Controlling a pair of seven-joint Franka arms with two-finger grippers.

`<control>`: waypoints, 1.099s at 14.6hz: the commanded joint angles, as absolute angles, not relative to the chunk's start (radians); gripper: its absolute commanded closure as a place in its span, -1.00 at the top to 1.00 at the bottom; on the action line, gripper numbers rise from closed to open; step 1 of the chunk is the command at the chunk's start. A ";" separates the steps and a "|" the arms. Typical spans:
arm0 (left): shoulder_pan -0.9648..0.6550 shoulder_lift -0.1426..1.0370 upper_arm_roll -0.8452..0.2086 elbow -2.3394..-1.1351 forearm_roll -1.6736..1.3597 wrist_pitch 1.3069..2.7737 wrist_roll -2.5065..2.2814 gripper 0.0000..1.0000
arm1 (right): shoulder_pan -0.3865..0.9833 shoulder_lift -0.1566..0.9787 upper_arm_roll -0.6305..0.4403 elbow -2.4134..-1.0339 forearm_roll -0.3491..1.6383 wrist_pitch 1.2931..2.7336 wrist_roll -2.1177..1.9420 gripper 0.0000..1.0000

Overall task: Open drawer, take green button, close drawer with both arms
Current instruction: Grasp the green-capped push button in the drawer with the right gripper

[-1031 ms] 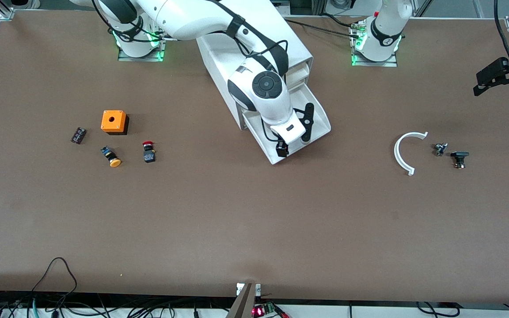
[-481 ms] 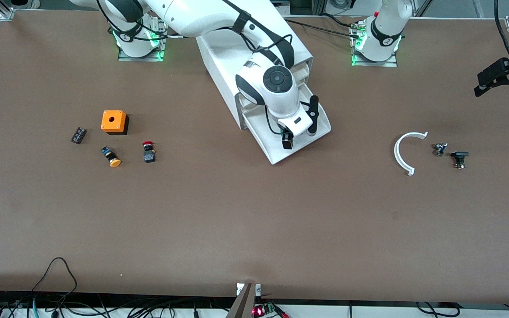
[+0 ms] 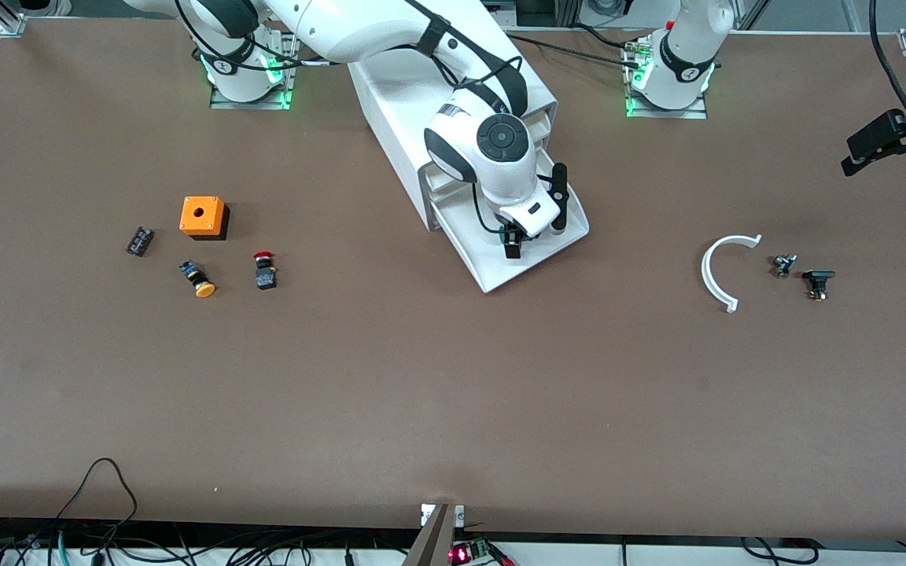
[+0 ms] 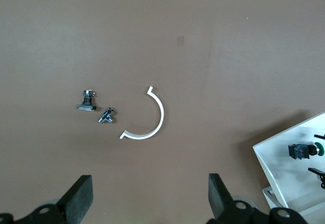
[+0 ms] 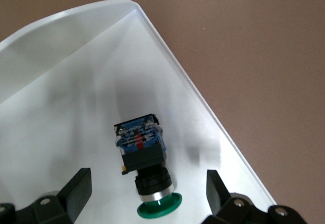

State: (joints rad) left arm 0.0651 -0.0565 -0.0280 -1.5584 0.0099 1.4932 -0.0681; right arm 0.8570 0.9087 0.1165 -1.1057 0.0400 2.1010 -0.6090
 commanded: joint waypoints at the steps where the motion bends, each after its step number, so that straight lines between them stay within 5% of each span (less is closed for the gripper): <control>1: 0.064 -0.051 -0.025 -1.537 -0.006 1.483 -0.077 1.00 | 0.877 0.933 0.106 -1.074 0.029 2.095 -0.621 1.00; 6: 0.067 -0.048 -0.025 -1.537 -0.008 1.483 -0.078 1.00 | 0.882 0.934 0.101 -1.071 0.028 2.098 -0.624 0.96; 9: 0.067 -0.046 -0.025 -1.539 -0.008 1.483 -0.078 1.00 | 0.890 0.942 0.097 -1.069 0.002 2.102 -0.637 0.70; 12: 0.067 -0.045 -0.025 -1.539 -0.008 1.483 -0.078 1.00 | 0.890 0.950 0.097 -1.069 -0.002 2.112 -0.638 0.67; 16: 0.069 -0.037 -0.021 -1.539 -0.008 1.488 -0.075 1.00 | 0.894 0.950 0.095 -1.069 -0.002 2.114 -0.638 0.29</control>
